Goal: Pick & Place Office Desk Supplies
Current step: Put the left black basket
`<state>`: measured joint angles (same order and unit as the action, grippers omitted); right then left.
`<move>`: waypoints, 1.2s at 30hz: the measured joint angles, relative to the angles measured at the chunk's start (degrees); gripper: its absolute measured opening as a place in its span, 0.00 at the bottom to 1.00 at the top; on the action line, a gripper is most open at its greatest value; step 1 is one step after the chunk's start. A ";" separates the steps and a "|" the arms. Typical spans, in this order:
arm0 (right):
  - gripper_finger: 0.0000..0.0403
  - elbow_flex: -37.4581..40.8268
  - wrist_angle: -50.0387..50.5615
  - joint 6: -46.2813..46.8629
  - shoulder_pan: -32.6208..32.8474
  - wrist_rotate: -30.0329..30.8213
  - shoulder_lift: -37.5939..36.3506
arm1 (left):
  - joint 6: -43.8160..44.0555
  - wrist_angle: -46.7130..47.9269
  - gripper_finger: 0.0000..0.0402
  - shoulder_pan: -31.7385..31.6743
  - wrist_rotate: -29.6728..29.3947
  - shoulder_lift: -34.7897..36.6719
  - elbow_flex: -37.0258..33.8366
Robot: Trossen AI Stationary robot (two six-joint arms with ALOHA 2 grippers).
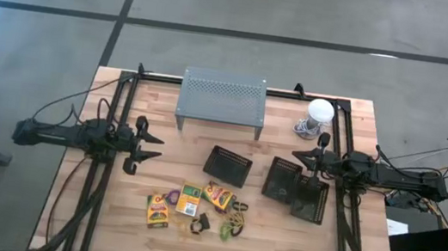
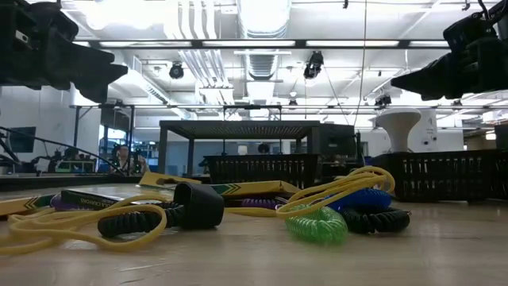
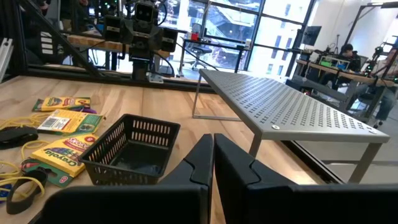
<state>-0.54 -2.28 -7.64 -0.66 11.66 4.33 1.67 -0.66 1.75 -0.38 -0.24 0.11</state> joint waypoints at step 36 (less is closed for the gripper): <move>0.02 -9.41 -19.29 21.65 16.27 -0.91 31.02 | -4.29 -0.18 0.46 0.00 -0.22 0.01 -0.01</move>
<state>-9.94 -21.57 14.01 15.61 10.75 35.35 -2.62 -0.83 1.75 -0.60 -0.23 0.10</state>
